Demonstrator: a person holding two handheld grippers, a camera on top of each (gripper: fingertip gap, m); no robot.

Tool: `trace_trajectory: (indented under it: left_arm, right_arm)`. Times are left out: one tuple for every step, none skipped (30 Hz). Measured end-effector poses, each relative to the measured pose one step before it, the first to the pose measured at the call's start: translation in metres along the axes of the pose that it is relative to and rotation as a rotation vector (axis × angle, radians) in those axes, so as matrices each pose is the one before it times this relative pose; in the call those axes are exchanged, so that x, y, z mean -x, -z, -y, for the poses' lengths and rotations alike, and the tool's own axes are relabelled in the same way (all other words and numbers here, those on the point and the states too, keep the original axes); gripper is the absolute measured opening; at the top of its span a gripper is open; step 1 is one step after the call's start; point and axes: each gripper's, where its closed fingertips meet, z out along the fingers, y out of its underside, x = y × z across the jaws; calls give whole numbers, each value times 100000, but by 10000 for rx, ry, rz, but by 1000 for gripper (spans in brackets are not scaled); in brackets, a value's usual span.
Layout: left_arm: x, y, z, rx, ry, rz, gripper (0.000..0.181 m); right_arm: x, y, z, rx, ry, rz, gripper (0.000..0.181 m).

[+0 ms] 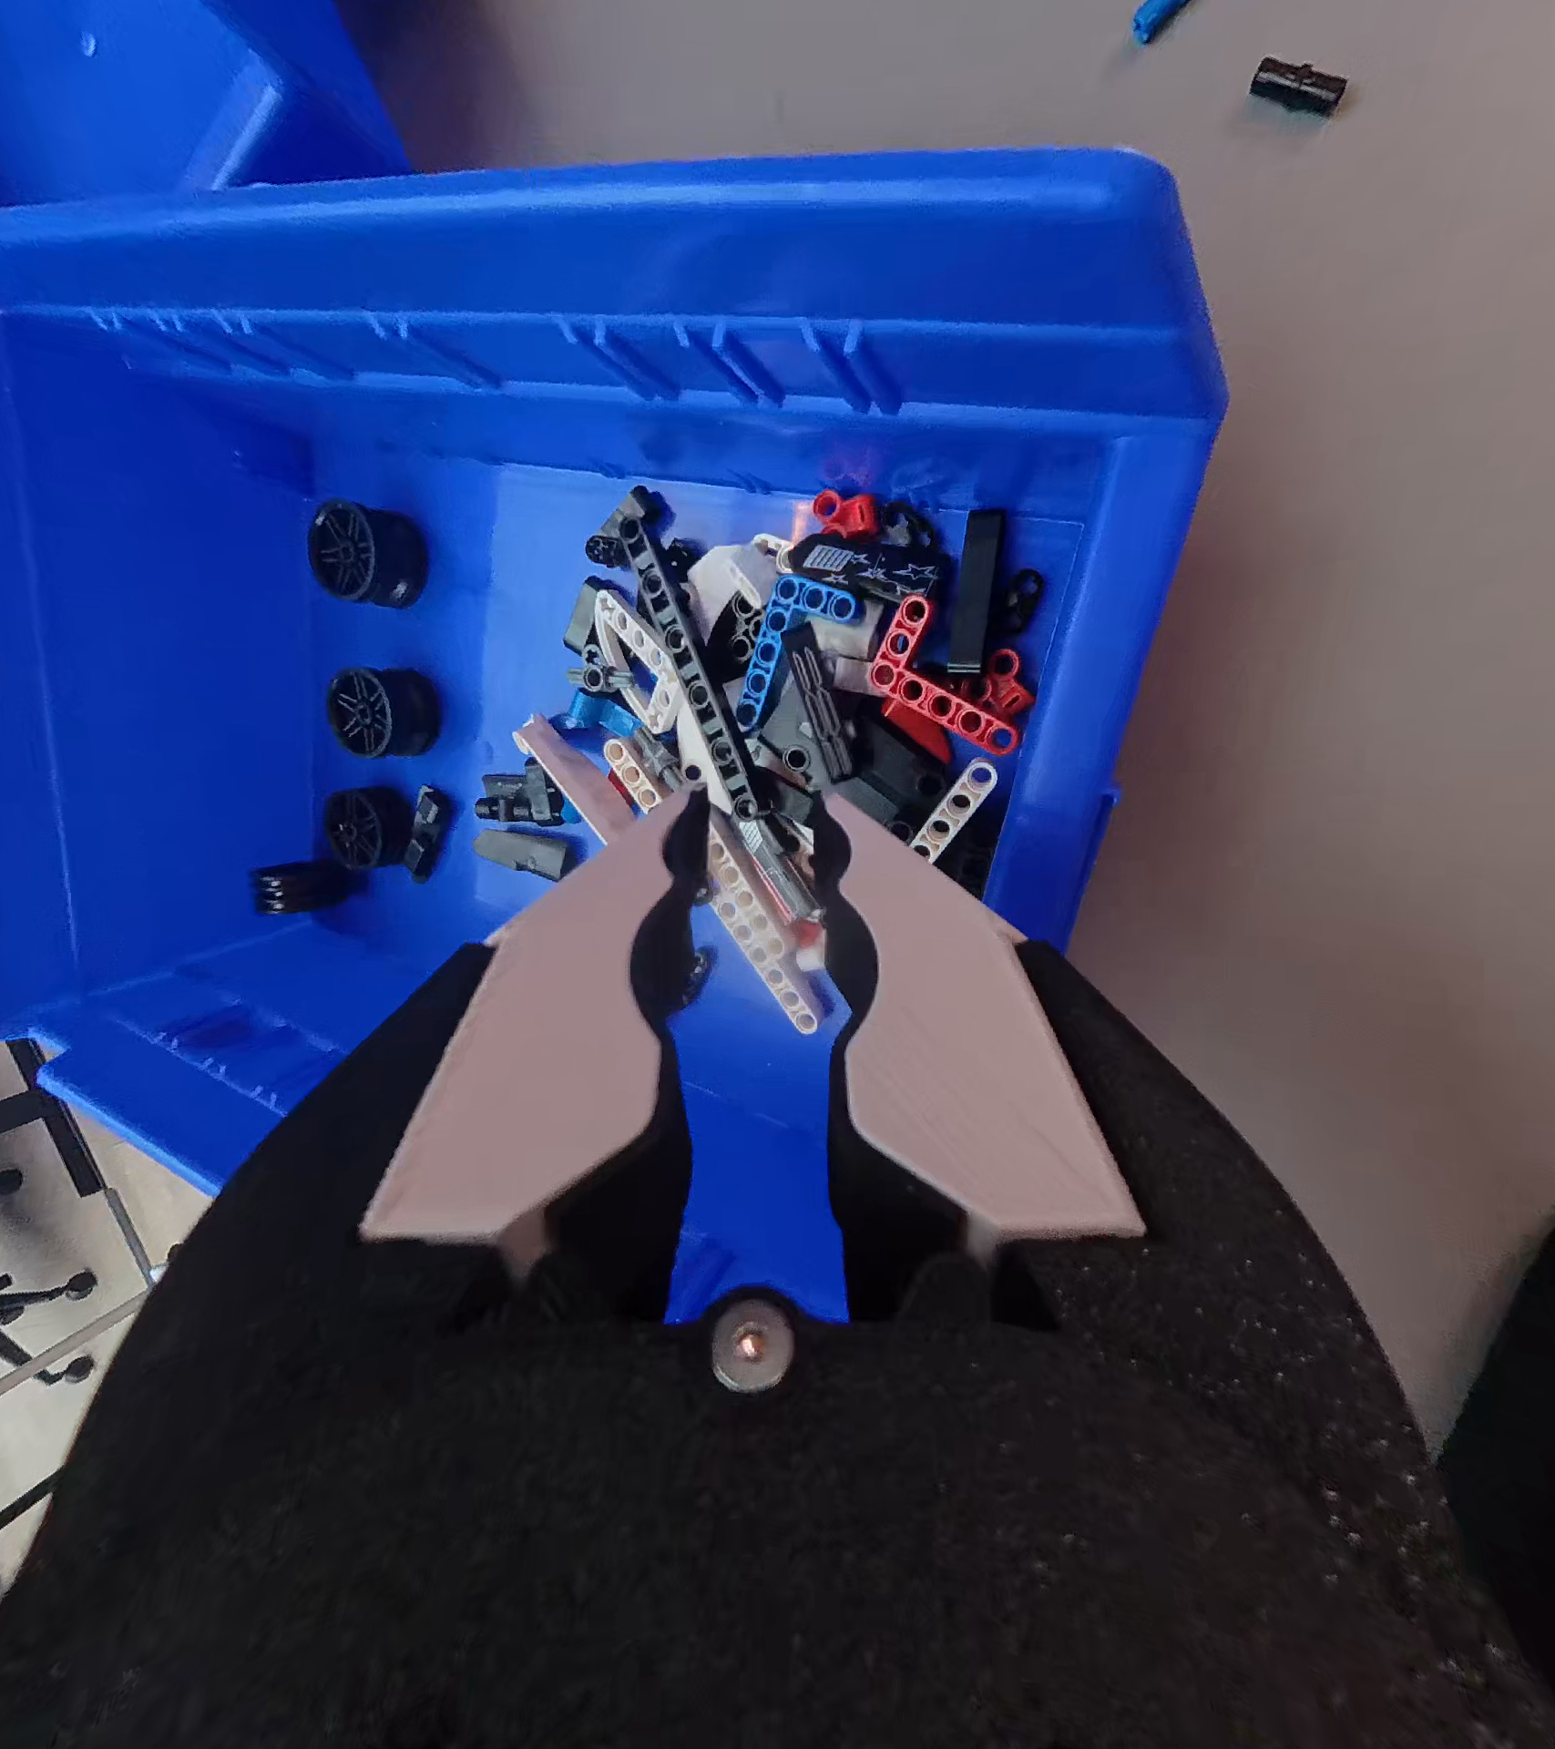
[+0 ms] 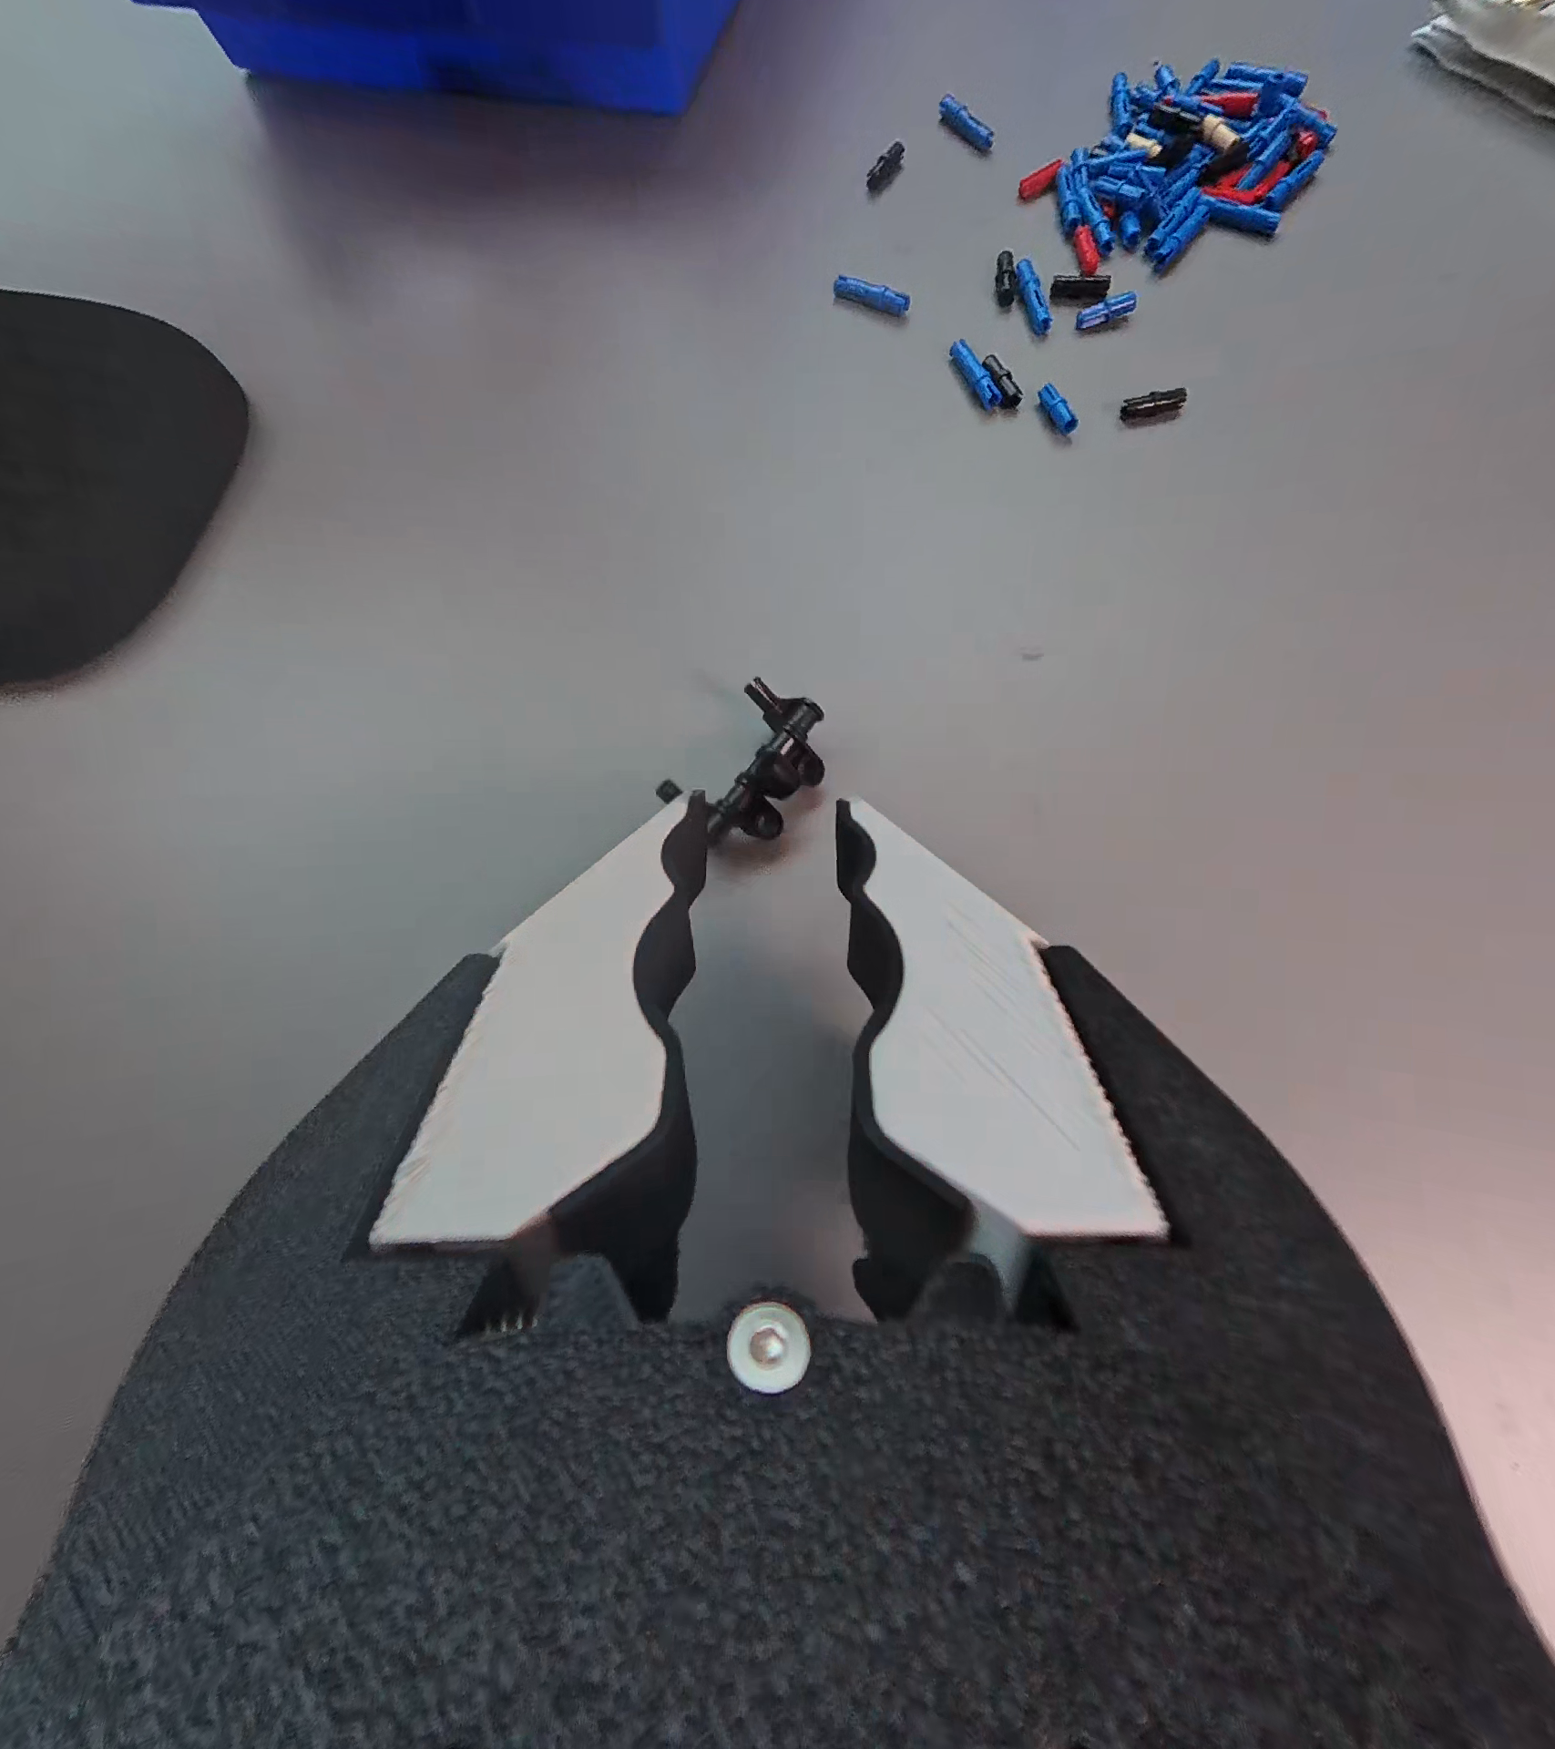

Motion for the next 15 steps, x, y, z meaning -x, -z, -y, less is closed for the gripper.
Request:
trace_trajectory:
  left_arm:
    - [272,195,-75,50,24,162,24]
    - [312,426,-21,3,-13,272,24]
    - [187,696,159,-91,-68,287,24]
    - [-82,937,585,-321,-122,226,24]
    - [-503,1058,1125,-588,-134,40,24]
    - [-1056,1009,1531,-747,-156,-249,24]
    - [-1462,819,1729,-795,-186,-454,24]
    - [-1731,531,1863,-824,-187,-579,24]
    - [-2161,208,2039,-929,-212,-823,24]
    - [-2597,-144,2125,-1025,-201,-1095,25]
    - [-2791,-519,1960,-978,-48,-1258,25]
    - [-2670,-845,1660,-853,130,-1255,26]
    - [-2273,-1128,1211,-654,221,-1083,27]
    - [-1837,-1300,725,-402,189,-897,28]
    - [-1463,-1292,436,-248,140,-764,28]
  right_arm:
    - [133,-402,172,96,-120,78,27]
    - [-126,-394,23,173,-180,-54,28]
    - [-174,-368,-88,185,-125,-66,28]
    - [-138,-324,-138,195,-80,-37,27]
    - [-212,-139,79,54,1,-94,19]
    - [-9,-36,60,53,27,40,15]
    - [208,52,82,12,56,177,14]
    - [99,247,456,-306,108,80,13]
    - [193,512,827,-588,206,94,9]
    - [357,761,1059,-735,309,152,9]
    - [358,902,1025,-681,395,94,9]
    - [221,985,996,-628,525,-72,9]
    - [58,1059,1034,-642,694,-264,9]
    - [147,1028,899,-543,784,-246,9]
    - [160,923,791,-431,733,-246,9]
